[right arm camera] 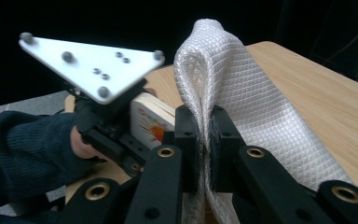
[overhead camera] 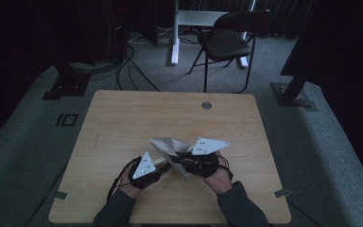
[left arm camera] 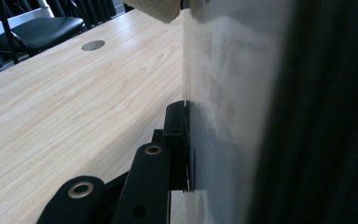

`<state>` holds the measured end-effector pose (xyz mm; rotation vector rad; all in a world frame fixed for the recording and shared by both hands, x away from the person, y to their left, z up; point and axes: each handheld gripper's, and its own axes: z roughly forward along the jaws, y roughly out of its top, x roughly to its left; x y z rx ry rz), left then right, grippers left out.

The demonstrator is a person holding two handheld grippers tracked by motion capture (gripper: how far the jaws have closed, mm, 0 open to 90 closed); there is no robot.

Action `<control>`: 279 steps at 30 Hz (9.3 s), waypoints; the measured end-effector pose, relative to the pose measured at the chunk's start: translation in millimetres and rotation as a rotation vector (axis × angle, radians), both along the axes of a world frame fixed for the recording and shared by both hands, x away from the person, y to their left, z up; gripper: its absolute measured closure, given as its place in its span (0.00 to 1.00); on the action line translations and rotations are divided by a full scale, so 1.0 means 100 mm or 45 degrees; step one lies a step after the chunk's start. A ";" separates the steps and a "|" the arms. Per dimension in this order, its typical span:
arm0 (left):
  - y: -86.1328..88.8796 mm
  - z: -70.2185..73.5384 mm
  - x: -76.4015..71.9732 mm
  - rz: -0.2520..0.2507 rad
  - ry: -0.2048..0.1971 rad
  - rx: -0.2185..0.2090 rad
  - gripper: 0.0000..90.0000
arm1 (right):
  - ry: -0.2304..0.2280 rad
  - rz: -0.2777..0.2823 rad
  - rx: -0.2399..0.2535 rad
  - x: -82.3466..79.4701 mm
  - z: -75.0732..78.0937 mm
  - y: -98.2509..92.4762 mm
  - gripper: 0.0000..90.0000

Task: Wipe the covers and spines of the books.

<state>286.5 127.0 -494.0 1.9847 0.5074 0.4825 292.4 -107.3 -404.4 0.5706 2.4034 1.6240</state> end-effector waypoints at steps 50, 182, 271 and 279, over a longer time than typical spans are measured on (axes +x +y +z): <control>0.04 0.03 0.01 -0.006 0.019 -0.013 0.87 | 0.052 -0.416 0.085 0.22 -0.17 -0.97 0.93; 0.26 0.44 -0.12 -0.027 -0.055 -0.219 0.87 | 0.238 -0.150 -0.071 0.40 -0.64 -0.47 0.93; 0.15 0.32 -0.02 0.013 -0.057 -0.128 0.87 | 0.156 -0.224 0.023 0.31 -0.36 -0.57 0.93; 0.12 0.31 -0.03 -0.001 -0.050 -0.126 0.87 | 0.150 -0.214 0.017 0.31 -0.36 -0.54 0.93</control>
